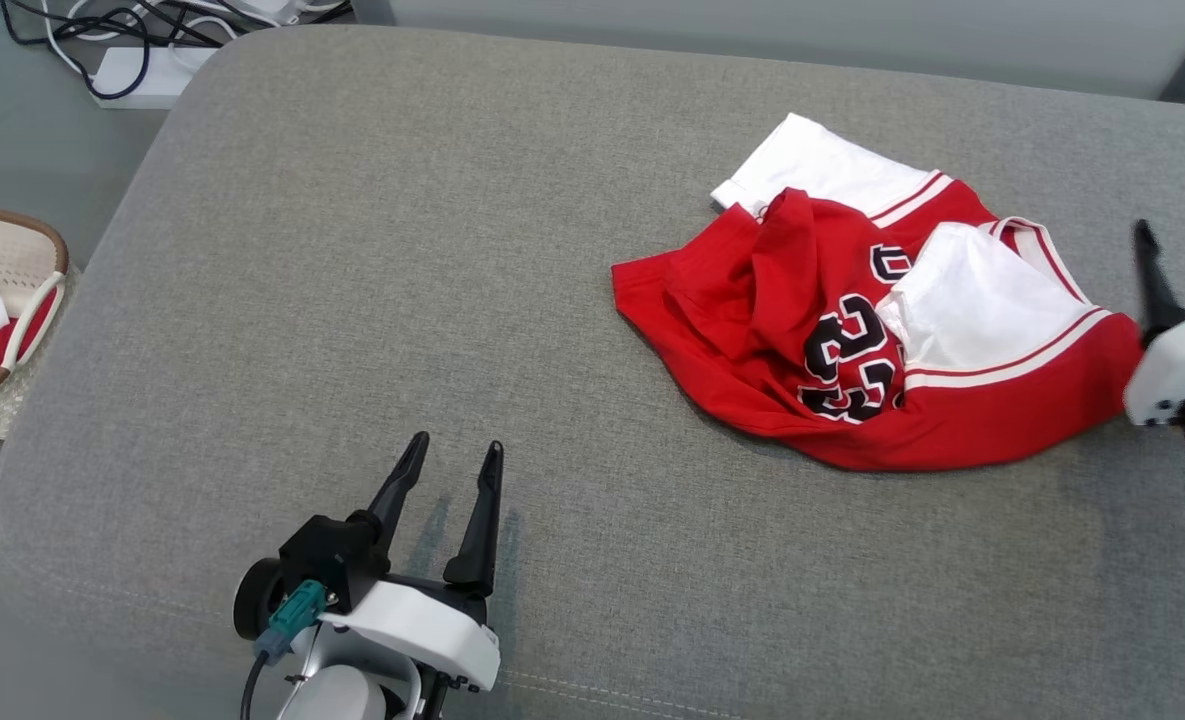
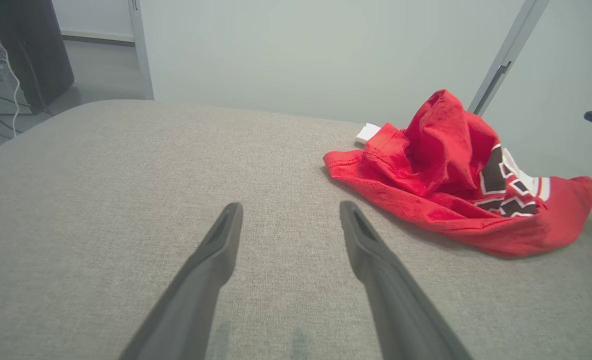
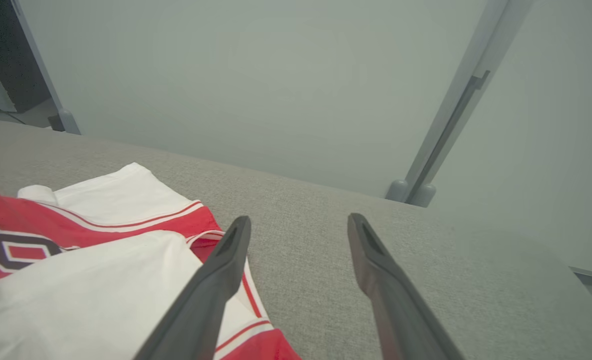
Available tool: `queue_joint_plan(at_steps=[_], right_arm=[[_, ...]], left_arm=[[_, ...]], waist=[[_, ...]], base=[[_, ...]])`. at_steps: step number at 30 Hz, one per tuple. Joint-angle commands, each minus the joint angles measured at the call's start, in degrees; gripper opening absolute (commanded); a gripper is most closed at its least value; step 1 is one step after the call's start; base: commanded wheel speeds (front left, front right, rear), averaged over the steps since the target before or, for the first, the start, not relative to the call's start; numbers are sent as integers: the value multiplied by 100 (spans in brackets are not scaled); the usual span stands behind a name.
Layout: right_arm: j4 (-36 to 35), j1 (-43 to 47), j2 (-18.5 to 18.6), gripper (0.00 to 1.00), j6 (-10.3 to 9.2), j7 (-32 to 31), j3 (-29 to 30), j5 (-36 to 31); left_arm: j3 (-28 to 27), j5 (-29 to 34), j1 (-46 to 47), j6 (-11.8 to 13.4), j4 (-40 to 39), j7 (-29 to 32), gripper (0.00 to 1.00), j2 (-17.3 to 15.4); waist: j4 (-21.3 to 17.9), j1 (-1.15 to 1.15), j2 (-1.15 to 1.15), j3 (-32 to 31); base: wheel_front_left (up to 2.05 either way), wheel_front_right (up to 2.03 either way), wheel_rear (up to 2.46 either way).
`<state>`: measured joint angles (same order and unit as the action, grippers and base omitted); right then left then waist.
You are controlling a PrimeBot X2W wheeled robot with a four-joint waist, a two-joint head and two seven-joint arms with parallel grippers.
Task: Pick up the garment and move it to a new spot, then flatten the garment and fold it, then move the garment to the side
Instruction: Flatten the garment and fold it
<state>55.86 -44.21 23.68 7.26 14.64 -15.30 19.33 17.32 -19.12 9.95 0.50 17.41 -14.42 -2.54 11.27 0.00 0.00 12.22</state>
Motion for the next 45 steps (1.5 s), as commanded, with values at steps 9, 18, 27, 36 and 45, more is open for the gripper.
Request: queue_joint_plan(at_steps=[9, 18, 27, 36, 45], right_arm=[[-28, -90, -853, 100, 23, -84, -471, -154], [682, -522, -931, 100, 23, -289, -504, -62], [1463, -724, -1082, 15, 23, -528, -386, -149], [1198, -748, -1189, 0, 23, -38, -279, -45], [121, -247, -1061, 0, 23, 33, 96, 246]], left_arm=[[6, -73, 205, -11, -91, -58, 100, -33], [98, -121, 227, -7, -115, -58, 100, -33], [119, -113, 311, 3, -153, -58, 100, -33], [45, -26, 336, -40, -233, -58, 100, -33], [-90, 98, 373, -111, -202, -58, 100, -33]], waist=[[356, 0, 0, 119], [721, 0, 0, 364], [714, 0, 0, 428], [327, 0, 0, 300], [-371, 0, 0, 91]], base=[[0, 0, 0], [0, 0, 0], [0, 0, 0], [0, 0, 0], [0, 0, 0]])
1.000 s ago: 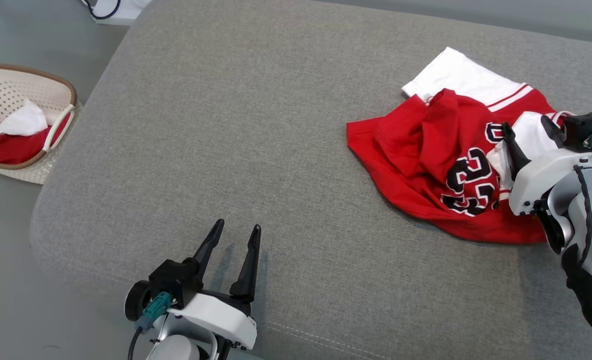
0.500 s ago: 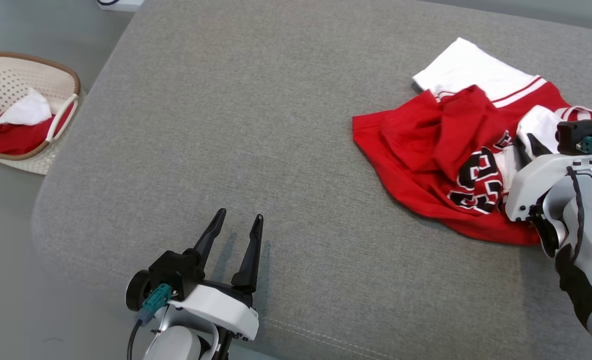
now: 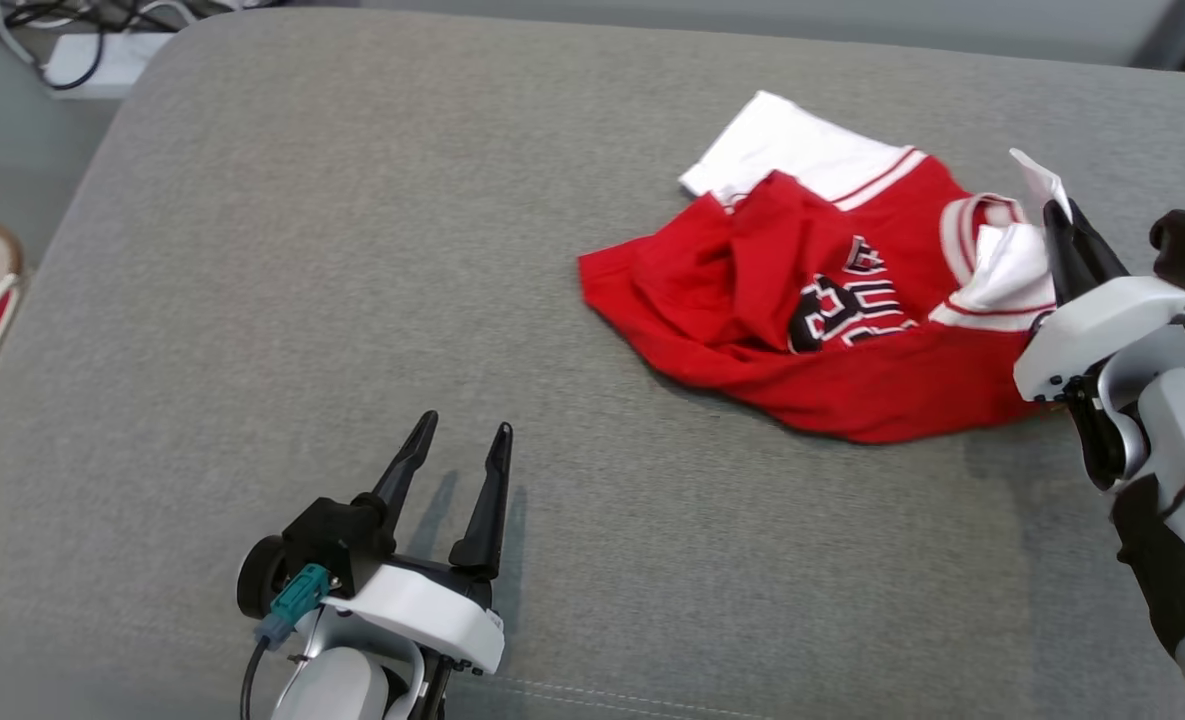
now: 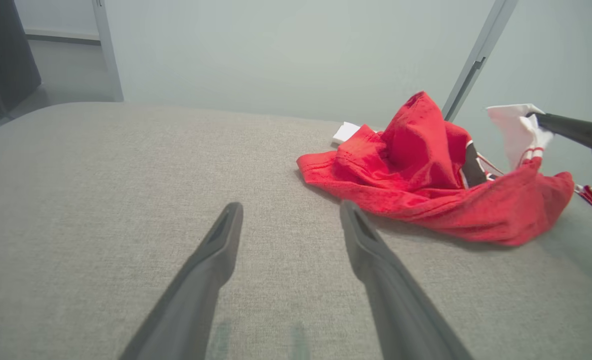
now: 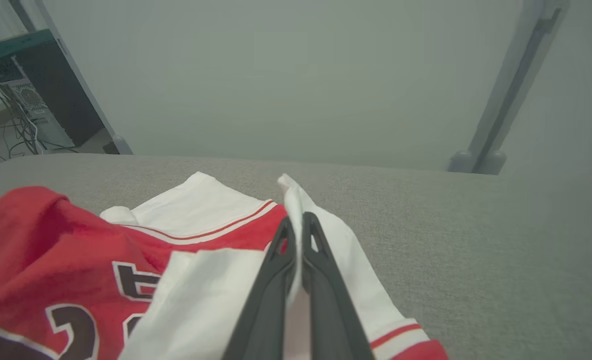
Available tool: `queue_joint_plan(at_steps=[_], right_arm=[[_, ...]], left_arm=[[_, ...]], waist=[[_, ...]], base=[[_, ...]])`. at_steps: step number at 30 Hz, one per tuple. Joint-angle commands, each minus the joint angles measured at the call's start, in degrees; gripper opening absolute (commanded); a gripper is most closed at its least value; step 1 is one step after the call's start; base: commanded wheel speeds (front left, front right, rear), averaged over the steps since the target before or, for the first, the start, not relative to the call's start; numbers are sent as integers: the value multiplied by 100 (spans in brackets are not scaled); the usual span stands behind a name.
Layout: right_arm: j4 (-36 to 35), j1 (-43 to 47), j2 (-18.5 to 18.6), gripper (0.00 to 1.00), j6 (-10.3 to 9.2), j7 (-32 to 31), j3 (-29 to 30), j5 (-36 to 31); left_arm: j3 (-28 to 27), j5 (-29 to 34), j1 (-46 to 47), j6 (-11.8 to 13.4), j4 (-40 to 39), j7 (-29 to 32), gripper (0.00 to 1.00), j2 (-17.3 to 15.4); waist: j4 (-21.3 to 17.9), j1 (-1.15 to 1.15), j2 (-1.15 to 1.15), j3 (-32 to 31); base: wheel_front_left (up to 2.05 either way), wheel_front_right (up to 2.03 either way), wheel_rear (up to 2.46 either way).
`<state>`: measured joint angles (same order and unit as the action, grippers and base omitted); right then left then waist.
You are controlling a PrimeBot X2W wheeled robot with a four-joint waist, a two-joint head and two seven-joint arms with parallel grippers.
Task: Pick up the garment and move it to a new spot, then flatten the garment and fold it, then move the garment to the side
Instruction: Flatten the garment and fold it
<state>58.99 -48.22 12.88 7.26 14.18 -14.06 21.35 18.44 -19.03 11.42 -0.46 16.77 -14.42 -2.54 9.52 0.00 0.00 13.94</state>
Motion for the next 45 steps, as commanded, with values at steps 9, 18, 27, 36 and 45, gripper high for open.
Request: queue_joint_plan(at_steps=[9, 18, 27, 36, 45], right_arm=[[-1791, 1901, 33, 0, 23, 81, 330, 295], [-2227, 3173, 16, 100, 23, -50, 212, 627], [-2803, 3215, 82, 100, 23, 50, 842, 114], [-3239, 3088, -213, 100, 23, 61, 663, -97], [-3396, 2885, -254, 100, 23, 68, 549, -102]], left_arm=[[-483, 210, 267, -54, -66, -58, 100, -33], [-807, 356, 338, -128, 140, -58, 100, -33], [-905, 334, 1041, -241, 1525, -58, 100, -33], [-986, 248, 1871, -463, 2953, -58, 100, -39], [-378, -65, 2369, -695, 3921, -58, 0, -36]], waist=[[-877, 0, 0, -227], [-1410, 0, 0, -250], [-1638, 0, 0, -163], [-1780, 0, 0, 61], [-1764, 0, 0, 155]], base=[[0, 0, 0], [0, 0, 0], [0, 0, 0], [0, 0, 0], [0, 0, 0]])
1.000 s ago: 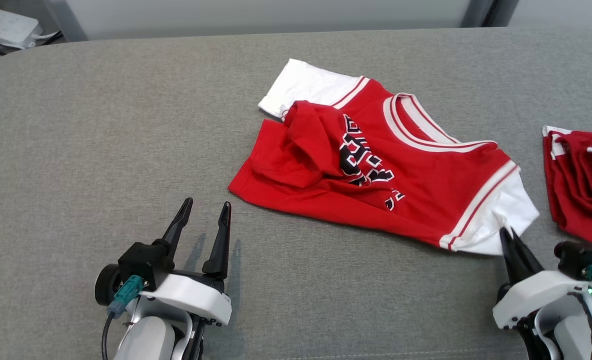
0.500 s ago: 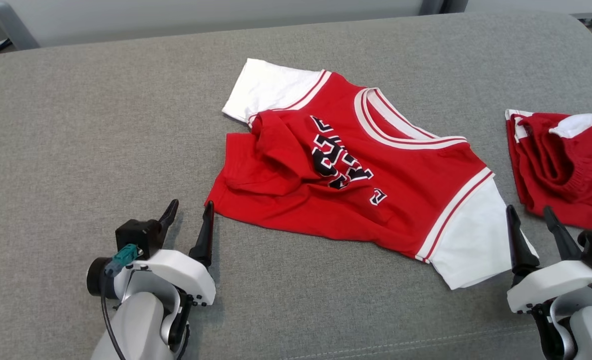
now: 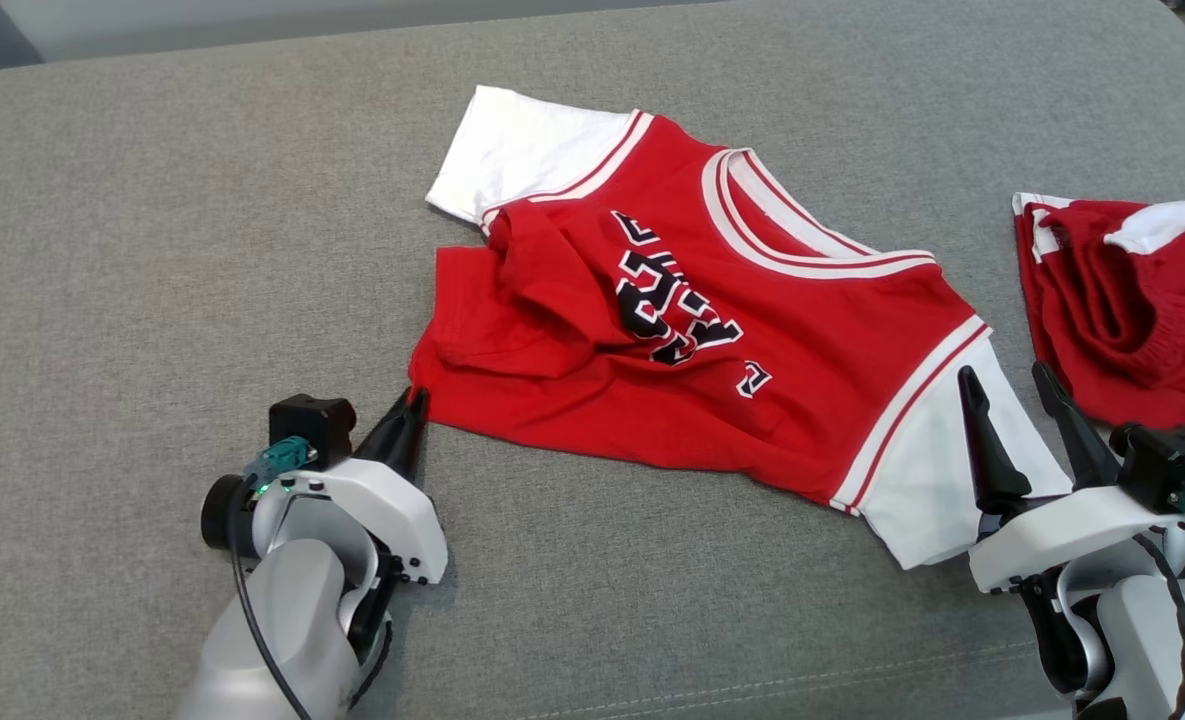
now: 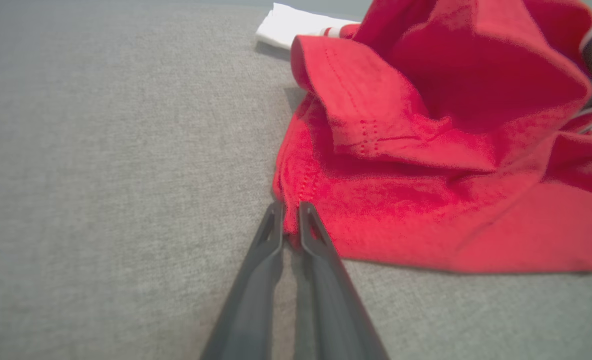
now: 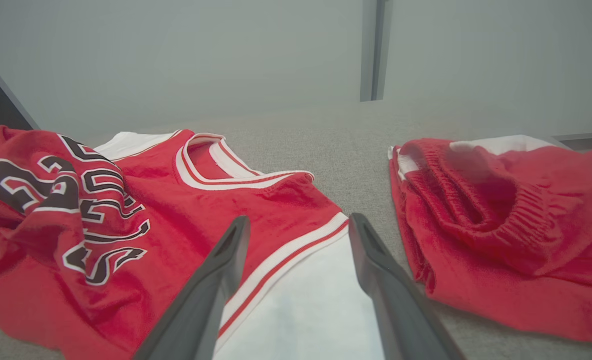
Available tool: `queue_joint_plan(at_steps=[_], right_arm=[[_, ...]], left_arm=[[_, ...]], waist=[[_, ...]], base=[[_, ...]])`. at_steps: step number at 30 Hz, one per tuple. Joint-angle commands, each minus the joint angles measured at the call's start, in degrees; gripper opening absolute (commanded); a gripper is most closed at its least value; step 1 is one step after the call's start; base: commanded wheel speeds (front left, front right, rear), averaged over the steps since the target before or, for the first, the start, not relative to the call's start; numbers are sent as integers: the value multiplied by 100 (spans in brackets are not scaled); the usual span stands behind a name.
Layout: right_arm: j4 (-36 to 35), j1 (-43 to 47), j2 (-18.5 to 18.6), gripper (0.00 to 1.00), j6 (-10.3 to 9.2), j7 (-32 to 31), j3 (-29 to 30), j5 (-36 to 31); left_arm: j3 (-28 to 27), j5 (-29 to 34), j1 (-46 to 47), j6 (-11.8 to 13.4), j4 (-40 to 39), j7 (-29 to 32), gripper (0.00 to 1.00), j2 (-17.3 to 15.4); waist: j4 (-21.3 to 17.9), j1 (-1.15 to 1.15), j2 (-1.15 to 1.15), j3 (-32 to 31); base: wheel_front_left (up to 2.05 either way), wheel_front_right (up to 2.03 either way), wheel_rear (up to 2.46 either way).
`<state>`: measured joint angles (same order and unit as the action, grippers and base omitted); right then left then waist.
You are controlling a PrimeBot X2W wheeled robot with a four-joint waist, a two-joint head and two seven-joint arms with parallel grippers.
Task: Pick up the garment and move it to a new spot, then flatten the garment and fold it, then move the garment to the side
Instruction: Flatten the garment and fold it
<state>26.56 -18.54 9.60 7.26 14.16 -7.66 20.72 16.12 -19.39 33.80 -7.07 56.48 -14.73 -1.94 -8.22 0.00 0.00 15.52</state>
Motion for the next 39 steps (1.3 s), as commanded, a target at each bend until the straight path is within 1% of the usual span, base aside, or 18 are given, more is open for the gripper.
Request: queue_joint_plan(at_steps=[1, 3, 5, 7, 10, 12, 18, 20, 22, 23, 24, 25, 26, 27, 30, 32, 34, 39], right_arm=[[-145, -95, 85, 100, 23, 71, -88, -45], [-128, -120, 95, 100, 23, 73, -65, -36], [-106, -139, 124, 100, 23, 75, -50, -49], [-68, -146, 140, 100, 23, 77, -25, -44], [15, -139, 153, 100, 23, 79, 0, -30], [84, -112, 150, 100, 23, 80, 0, -17], [268, -49, 139, 100, 23, 82, -11, -2], [285, -30, 116, 100, 23, 83, 10, 0], [299, -8, 102, 100, 23, 83, 20, -4], [304, -5, 94, 100, 23, 83, 26, -7], [313, -10, 85, 100, 23, 83, 11, -16], [322, -20, 75, 100, 23, 83, 0, -23], [327, -52, 49, 100, 23, 83, -28, -31], [327, -52, 49, 100, 23, 83, -28, -31], [317, -106, 17, 100, 23, 84, -75, -28], [319, -138, -3, 100, 23, 84, -88, -31], [322, -166, -32, 100, 23, 84, -113, -26], [310, -231, -120, 100, 23, 84, -185, -17]], left_arm=[[27, -159, 143, -36, -78, -27, 0, -96], [339, -437, 119, -38, -169, -27, 0, -95], [421, -574, 93, -39, -280, -27, 0, -95], [345, -566, 29, -35, -406, -27, 0, -96], [82, -444, -187, 223, -670, -27, 0, -128], [-2, -335, -419, 347, -786, -27, 0, -125], [18, -229, -994, 438, -735, -27, 0, -106], [30, -228, -1120, 518, -712, -27, 0, -101], [118, -308, -1238, 524, -611, -27, 0, -98], [180, -377, -1263, 513, -601, -27, 4, -97], [237, -427, -1273, 521, -609, -27, 99, -96], [263, -461, -1252, 558, -657, -27, 100, -96], [258, -361, -1127, 679, -878, -27, 100, -96], [258, -361, -1127, 679, -878, -27, 100, -96], [168, -142, -855, 732, -1358, -27, 100, -148], [178, 19, -602, 691, -1487, -27, 100, -228], [198, 106, -282, 610, -1423, -27, 100, -282], [246, 126, 536, 416, -780, 58, 100, -325]], waist=[[47, 0, 0, -12], [135, 0, 0, -42], [261, 0, 0, -88], [417, 0, 0, -146], [700, 0, 0, -251], [915, 0, 0, -328], [1552, 0, 0, -497], [1714, 0, 0, -532], [1830, 0, 0, -547], [1869, 0, 0, -545], [1882, 0, 0, -542], [1885, 0, 0, -534], [1855, 0, 0, -512], [1855, 0, 0, -512], [1713, 0, 0, -459], [1562, 0, 0, -405], [1375, 0, 0, -337], [821, 0, 0, -118]], base=[[0, 0, 0], [0, 0, 0], [0, 0, 0], [0, 0, 0], [0, 0, 0], [0, 0, 0], [0, 0, 0], [0, 0, 0], [0, 0, 0], [0, 0, 0], [0, 0, 0], [0, 0, 0], [0, 0, 0], [0, 0, 0], [0, 0, 0], [0, 0, 0], [0, 0, 0], [0, 0, 0]])
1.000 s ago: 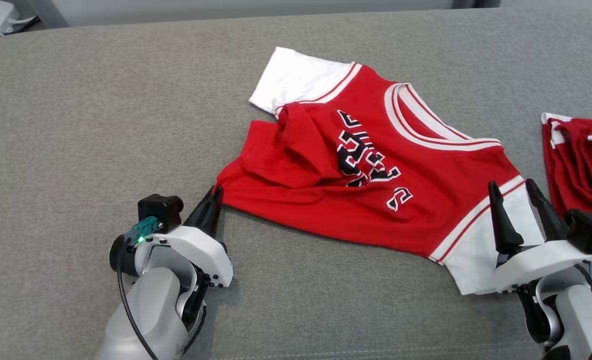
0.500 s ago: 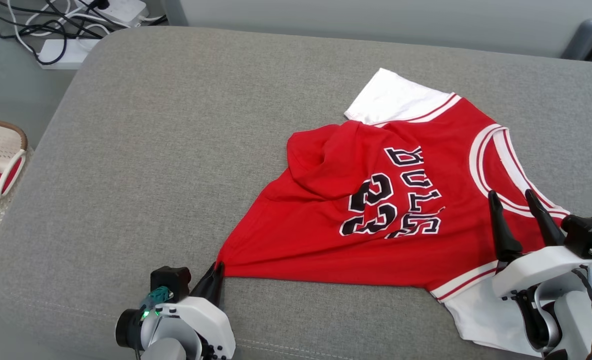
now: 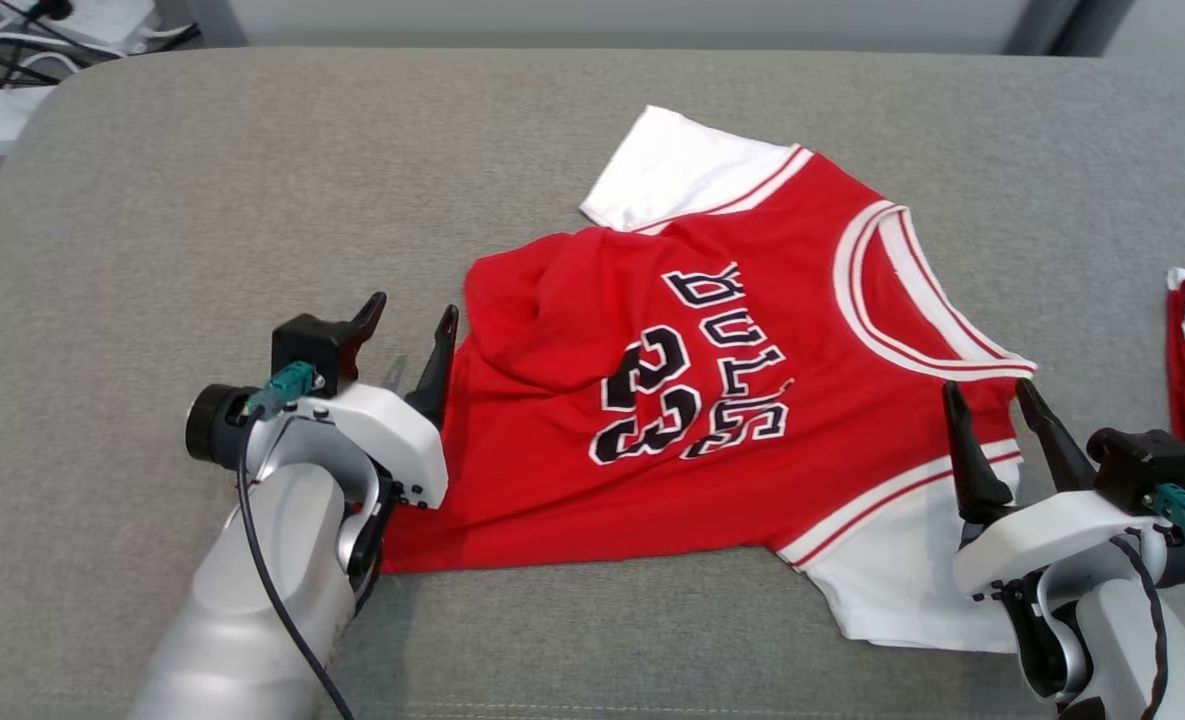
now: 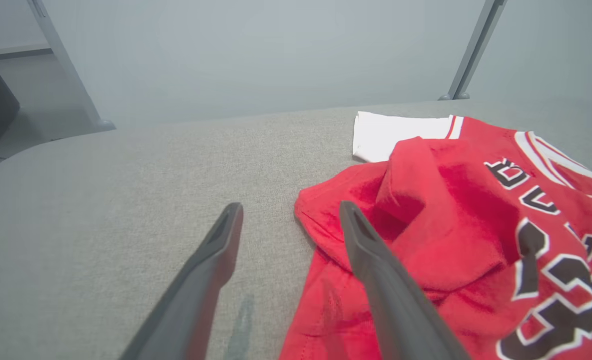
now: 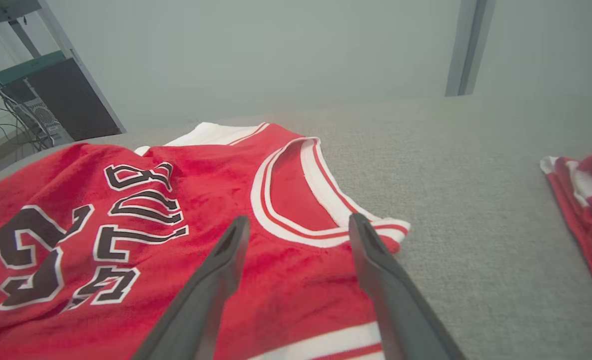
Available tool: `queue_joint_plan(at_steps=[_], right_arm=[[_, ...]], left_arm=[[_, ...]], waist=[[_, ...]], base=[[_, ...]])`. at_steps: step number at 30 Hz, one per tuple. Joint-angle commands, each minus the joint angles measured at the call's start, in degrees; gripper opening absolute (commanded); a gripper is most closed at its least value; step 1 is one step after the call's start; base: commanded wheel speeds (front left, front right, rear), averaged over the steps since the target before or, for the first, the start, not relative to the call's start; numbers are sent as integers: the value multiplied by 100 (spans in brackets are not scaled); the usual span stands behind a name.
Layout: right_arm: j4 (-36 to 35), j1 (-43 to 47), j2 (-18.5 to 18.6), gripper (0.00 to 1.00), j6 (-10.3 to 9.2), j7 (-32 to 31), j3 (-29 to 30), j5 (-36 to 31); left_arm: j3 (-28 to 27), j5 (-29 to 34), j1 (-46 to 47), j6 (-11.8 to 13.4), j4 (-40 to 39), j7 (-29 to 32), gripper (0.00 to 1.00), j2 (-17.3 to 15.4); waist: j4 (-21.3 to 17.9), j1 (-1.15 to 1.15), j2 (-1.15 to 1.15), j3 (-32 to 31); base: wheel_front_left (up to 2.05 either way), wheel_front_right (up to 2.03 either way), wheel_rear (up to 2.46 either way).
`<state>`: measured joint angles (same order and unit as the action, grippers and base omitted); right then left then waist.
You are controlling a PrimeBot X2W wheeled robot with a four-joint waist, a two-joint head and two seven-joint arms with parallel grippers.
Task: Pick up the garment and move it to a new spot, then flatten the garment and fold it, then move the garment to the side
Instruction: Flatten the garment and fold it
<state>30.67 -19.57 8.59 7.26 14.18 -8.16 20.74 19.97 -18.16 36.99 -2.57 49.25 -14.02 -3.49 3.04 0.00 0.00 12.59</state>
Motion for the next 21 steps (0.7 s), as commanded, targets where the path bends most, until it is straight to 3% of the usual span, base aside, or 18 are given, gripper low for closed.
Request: queue_joint_plan(at_steps=[1, 8, 17, 18, 19, 21], right_arm=[[-109, -144, -33, 100, 23, 82, -144, -19], [-131, -276, -135, 100, 23, 82, -228, 24], [-188, -411, -180, 100, 23, 82, -302, 73], [-196, -420, -181, 100, 23, 82, -303, 75], [-203, -427, -182, 100, 23, 82, -301, 76], [-213, -436, -187, 100, 23, 82, -299, 73]], left_arm=[[-137, -2, 355, -54, 67, -4, 100, -170], [-139, -39, 923, -63, 1012, 62, 100, -212], [82, 196, 1218, 222, 1870, 49, 100, -343], [74, 179, 1247, 224, 1909, 36, 84, -333], [100, 203, 1277, 253, 1938, 21, 0, -331], [112, 193, 1324, 240, 1981, -6, 0, -312]], waist=[[-417, 0, 0, 227], [-1039, 0, 0, 520], [-1296, 0, 0, 713], [-1296, 0, 0, 727], [-1292, 0, 0, 736], [-1276, 0, 0, 750]], base=[[0, 0, 0], [0, 0, 0], [0, 0, 0], [0, 0, 0], [0, 0, 0], [0, 0, 0]])
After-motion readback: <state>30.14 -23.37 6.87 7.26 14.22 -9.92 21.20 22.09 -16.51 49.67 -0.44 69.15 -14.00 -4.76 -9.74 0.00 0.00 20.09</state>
